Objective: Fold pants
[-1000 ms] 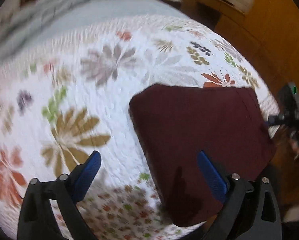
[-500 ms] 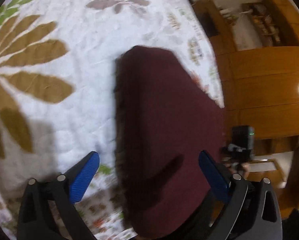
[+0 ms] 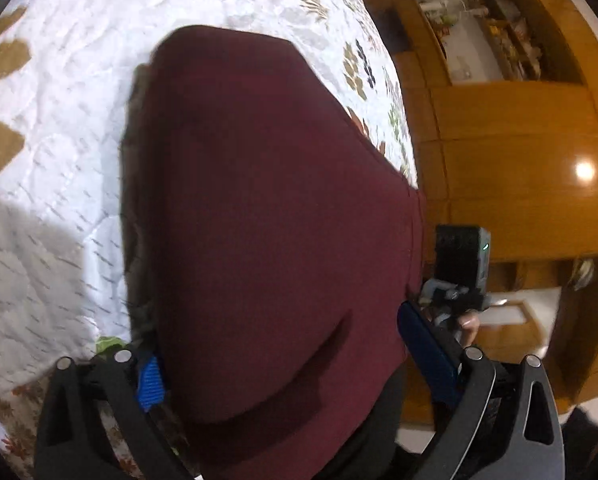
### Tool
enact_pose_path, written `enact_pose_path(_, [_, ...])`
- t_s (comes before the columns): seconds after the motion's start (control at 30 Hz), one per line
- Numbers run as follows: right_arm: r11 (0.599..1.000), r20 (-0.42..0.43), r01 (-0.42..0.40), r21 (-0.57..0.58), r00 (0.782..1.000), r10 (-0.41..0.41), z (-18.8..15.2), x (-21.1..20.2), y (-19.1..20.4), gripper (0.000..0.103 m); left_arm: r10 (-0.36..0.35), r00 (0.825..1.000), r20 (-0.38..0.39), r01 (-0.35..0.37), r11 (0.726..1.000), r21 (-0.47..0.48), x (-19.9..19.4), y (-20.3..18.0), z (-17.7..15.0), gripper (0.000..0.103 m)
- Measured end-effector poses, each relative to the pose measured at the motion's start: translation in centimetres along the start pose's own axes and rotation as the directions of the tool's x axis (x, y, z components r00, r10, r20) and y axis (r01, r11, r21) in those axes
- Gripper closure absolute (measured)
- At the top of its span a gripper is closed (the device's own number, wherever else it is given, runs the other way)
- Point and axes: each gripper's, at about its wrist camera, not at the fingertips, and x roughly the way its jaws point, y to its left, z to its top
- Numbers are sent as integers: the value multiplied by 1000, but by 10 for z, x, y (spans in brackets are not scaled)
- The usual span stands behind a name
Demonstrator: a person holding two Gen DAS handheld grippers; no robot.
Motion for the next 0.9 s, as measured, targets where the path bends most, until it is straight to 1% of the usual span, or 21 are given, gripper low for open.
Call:
enact_pose_path(0.03, [1000,-1,-14,28,1000,15,2,1,-6,4,0,1000,6,0,1000,-26,-2,3,0,15])
enact_pose_path(0.07, [999,-2,-21,42,1000,21,4,1,-9,2,15,1000,6,-15,999,-29,-3,4,0,19])
enact_pose_path(0.1, [999,-2,-21,44,1000,21,5,2,-7,2,51,999,8,-51,998,-24,-4,3,-2,30])
enact_pose_path(0.13, [999,-6,-15,31,1000,15,4,5,-1,2,89,996,11,-89,996,-23,-5,2,-5,37])
enact_pose_path(0.17, [1000,-7,-7,1,1000,7,4,10,9,3,97,995,18,-96,995,-31,-6,3,-6,41])
enact_pose_path(0.2, [1000,-4,-6,-12,1000,6,3,13,13,4,96,995,24,-95,995,-43,-8,4,-8,50])
enact_pose_path(0.23, [1000,0,-4,-16,1000,4,4,15,14,13,82,996,28,-81,996,-45,-9,3,-7,57])
enact_pose_path(0.27, [1000,10,0,-15,1000,0,4,15,14,30,89,995,36,-87,996,-36,-10,1,-9,59])
enact_pose_path(0.3, [1000,17,2,-7,1000,-2,5,13,12,35,93,995,41,-92,995,-29,-10,0,-9,61])
enact_pose_path(0.33, [1000,22,-8,-1,1000,8,5,10,9,43,91,995,46,-90,996,-23,-11,-2,-10,63])
enact_pose_path(0.37, [1000,30,-29,12,999,29,4,6,5,47,88,995,50,-87,996,-14,-11,-3,-10,64])
enact_pose_path(0.4, [999,36,-43,18,998,42,3,5,4,47,86,995,52,-86,996,-7,-11,-4,-10,65])
enact_pose_path(0.43, [999,40,-39,14,998,38,3,5,6,48,88,995,52,-89,996,0,-12,-5,-10,65])
enact_pose_path(0.6, [1000,66,-29,4,997,29,5,4,12,52,142,988,67,-146,987,64,-11,-20,-5,68])
enact_pose_path(0.73, [1000,82,-23,7,996,22,6,1,16,54,144,986,82,-152,983,98,-16,-28,-6,70])
enact_pose_path(0.83, [1000,85,-14,-10,996,15,9,-1,27,55,158,983,96,-170,976,136,-23,-36,-6,71])
enact_pose_path(0.9, [999,89,-15,-28,996,18,12,1,39,56,176,978,115,-194,967,165,-32,-42,-5,72])
